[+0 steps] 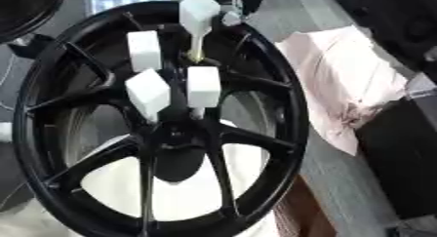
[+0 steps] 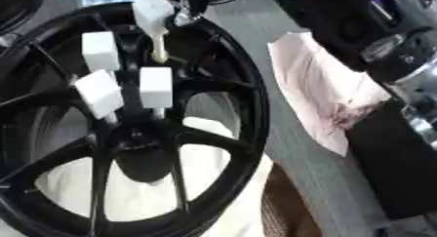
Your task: Pull the pin out of the wheel hub.
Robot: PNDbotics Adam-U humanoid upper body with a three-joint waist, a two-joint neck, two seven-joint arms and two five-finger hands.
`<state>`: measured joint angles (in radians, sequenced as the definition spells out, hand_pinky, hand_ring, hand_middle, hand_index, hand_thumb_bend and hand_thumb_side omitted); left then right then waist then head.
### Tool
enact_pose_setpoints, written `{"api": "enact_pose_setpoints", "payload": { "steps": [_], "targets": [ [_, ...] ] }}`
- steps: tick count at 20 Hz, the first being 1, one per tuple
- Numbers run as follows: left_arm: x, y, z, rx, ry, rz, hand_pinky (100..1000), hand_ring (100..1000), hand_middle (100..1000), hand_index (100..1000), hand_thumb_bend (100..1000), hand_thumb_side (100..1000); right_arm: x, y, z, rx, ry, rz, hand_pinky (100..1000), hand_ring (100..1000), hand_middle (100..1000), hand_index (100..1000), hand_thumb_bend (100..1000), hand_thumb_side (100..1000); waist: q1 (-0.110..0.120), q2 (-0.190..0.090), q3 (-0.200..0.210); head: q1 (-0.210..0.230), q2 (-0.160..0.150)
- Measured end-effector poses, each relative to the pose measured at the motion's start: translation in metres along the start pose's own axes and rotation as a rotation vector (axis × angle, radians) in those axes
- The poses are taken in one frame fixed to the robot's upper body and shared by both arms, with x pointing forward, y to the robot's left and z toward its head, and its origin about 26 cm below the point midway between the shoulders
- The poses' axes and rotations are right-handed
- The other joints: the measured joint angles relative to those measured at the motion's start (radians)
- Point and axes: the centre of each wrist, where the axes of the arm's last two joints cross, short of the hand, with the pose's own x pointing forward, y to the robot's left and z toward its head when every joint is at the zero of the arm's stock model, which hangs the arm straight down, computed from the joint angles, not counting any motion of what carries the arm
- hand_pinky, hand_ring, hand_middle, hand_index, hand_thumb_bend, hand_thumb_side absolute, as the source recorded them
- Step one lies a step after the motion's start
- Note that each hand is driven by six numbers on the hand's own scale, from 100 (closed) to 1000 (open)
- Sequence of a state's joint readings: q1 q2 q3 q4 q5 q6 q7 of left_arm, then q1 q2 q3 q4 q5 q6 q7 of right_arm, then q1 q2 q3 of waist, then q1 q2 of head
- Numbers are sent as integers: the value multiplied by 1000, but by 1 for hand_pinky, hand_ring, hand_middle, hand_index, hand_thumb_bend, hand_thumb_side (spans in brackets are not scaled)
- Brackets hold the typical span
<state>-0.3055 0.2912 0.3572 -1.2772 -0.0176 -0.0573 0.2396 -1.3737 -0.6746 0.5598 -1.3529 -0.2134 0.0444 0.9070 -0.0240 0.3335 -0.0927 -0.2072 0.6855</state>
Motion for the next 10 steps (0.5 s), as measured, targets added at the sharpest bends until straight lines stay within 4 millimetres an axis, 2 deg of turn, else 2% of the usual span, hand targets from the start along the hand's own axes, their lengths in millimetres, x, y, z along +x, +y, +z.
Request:
{"api": "enact_pose_setpoints", "payload": {
  "steps": [2,5,7,10],
  "targets": [
    [-1,2,1,6,5,-1,671,462,424,653,421,752,-3,-6,19,-44,16,-2,639,610,342,383,319,100,0,0,-5,3,0],
    [-2,3,1,13,7,0,671,462,424,653,421,751,-19,-6,63,-142,70,-23,639,610,338,381,321,100,1,-2,-12,10,2],
    [-2,4,1,21,9,2,671,462,424,653,420,750,-35,3,100,-234,127,-44,640,611,336,380,325,100,4,-3,-12,13,3],
    [-2,4,1,28,10,7,671,462,424,653,421,750,-58,29,164,-400,253,-78,655,617,348,386,339,100,9,-3,-12,15,3]
  ]
}}
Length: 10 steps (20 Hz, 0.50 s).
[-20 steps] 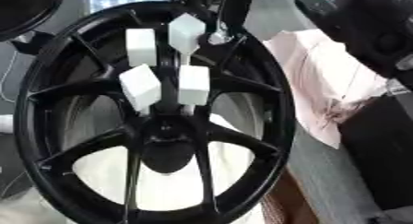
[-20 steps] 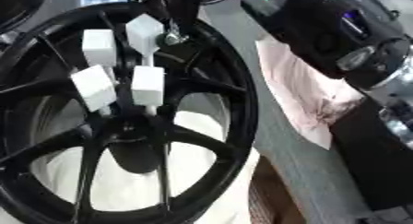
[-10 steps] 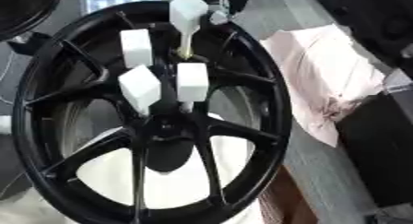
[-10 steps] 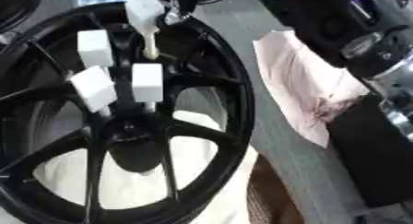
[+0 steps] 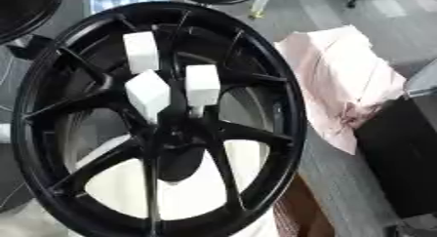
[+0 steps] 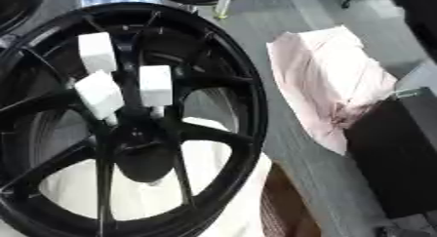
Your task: Pull the pin out of the wheel hub.
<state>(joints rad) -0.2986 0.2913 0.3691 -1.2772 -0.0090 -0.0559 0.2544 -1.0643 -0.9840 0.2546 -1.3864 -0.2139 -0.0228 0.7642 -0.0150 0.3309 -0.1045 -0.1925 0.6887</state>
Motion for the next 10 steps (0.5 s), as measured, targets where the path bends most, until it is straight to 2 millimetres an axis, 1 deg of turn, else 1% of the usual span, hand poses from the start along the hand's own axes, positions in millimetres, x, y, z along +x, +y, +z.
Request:
{"api": "enact_pose_setpoints", "payload": {
  "steps": [2,4,5,6,7,8,9,10],
  "targets": [
    [0,1,0,7,1,2,671,462,424,653,421,750,-24,2,44,-110,108,-8,683,631,373,400,363,100,3,0,0,1,0],
    [0,1,0,11,2,5,671,462,424,653,420,750,-41,2,83,-201,227,8,722,650,395,421,329,100,5,0,-1,1,0],
    [0,2,-1,15,1,7,671,462,424,653,420,750,-48,2,101,-240,291,23,791,726,502,544,396,100,7,0,-4,2,0],
    [0,2,-1,18,1,9,671,462,424,653,420,749,-55,2,119,-272,355,39,810,753,553,614,422,100,7,0,-7,3,-1],
    [0,2,-1,21,2,11,671,462,424,653,420,749,-61,2,134,-296,415,58,867,853,762,810,526,240,8,0,-8,4,-2],
    [0,2,-1,24,2,12,671,462,424,653,420,749,-66,1,147,-313,468,74,873,864,777,826,517,267,8,0,-9,5,-4],
    [0,2,-1,26,2,12,671,462,424,653,421,748,-71,-1,159,-328,517,90,891,904,830,881,432,412,8,0,-10,5,-5],
    [0,2,-1,28,1,12,671,462,424,653,421,748,-75,-2,169,-346,559,105,896,919,842,895,392,460,8,0,-12,5,-5]
  ]
}}
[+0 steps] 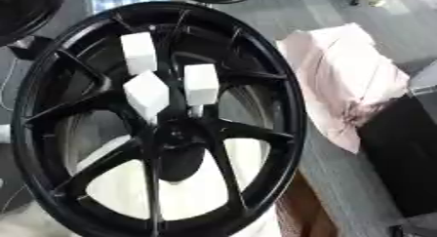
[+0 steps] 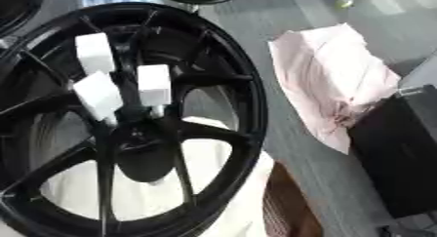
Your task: Pull the pin out of the wheel hub.
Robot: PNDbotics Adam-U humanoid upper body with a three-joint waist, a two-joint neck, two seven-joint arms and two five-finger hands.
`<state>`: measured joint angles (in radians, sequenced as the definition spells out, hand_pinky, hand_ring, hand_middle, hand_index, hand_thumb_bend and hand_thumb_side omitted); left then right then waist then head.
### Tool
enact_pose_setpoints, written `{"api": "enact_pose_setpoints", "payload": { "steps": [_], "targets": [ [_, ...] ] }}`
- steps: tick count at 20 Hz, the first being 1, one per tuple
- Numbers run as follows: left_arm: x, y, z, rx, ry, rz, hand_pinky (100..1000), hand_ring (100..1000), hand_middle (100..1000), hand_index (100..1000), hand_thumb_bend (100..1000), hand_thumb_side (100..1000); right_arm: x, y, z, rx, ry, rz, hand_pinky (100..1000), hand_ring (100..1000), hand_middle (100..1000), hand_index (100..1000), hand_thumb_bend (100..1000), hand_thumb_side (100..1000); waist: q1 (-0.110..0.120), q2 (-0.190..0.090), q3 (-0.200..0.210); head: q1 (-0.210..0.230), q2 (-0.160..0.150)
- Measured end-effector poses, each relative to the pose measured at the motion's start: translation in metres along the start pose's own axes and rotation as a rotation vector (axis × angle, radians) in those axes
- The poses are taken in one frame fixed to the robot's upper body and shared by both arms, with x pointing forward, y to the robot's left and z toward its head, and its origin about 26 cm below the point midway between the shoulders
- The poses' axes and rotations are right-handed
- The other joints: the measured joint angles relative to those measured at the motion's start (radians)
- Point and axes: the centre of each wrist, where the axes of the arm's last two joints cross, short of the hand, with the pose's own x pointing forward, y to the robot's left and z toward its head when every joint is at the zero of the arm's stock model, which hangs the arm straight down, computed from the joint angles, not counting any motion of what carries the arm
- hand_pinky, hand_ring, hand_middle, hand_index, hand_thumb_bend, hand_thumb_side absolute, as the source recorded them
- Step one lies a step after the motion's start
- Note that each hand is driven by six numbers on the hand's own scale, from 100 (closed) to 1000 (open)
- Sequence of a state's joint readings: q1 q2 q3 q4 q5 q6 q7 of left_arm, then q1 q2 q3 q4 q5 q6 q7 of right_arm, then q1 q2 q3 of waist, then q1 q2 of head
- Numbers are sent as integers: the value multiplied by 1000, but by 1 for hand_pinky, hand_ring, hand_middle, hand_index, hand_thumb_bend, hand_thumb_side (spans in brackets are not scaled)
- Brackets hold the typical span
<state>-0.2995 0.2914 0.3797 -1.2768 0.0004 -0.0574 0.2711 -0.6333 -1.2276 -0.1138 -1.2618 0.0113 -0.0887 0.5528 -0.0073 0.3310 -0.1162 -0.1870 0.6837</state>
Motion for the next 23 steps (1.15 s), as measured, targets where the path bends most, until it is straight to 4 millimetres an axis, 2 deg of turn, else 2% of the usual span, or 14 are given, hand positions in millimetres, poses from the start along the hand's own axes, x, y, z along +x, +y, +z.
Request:
{"api": "enact_pose_setpoints", "payload": {
  "steps": [1,4,8,9,10,11,13,17,20,23],
  "targets": [
    [0,0,0,1,0,0,671,462,424,653,421,748,-7,-3,5,-22,29,10,898,940,862,916,340,518,0,0,-1,0,0],
    [0,0,0,2,0,1,671,462,424,653,422,748,-20,-10,13,-93,59,17,893,941,862,913,331,537,2,0,-1,0,0],
    [-1,0,0,3,3,2,671,462,424,653,423,748,-18,-16,14,-177,30,30,876,905,819,885,367,486,2,0,0,0,0],
    [-1,0,0,3,4,2,671,462,424,653,423,747,-15,-17,13,-196,17,33,852,855,753,832,371,425,2,0,0,0,0],
    [-1,0,0,3,4,2,671,462,424,652,423,747,-11,-18,12,-217,4,36,845,841,734,813,364,403,2,0,1,0,0],
    [-1,0,0,3,4,2,671,462,424,652,423,747,-6,-20,11,-241,-10,39,829,811,689,774,314,344,2,0,2,0,0],
    [-1,0,0,3,4,2,671,462,424,652,423,747,7,-20,5,-283,-39,41,807,780,643,740,246,300,2,-1,7,0,0],
    [-1,0,0,2,4,2,671,462,423,652,424,746,43,-8,-11,-365,-100,18,771,746,591,704,194,306,2,-3,13,-7,0],
    [-1,0,0,1,4,2,671,463,423,652,424,746,71,11,-24,-405,-142,-25,750,735,570,688,173,322,4,-3,18,-12,0],
    [-1,-1,0,-1,4,3,671,462,423,652,423,746,94,40,-37,-421,-175,-95,734,730,557,679,154,329,9,-3,24,-19,-1]
  ]
}}
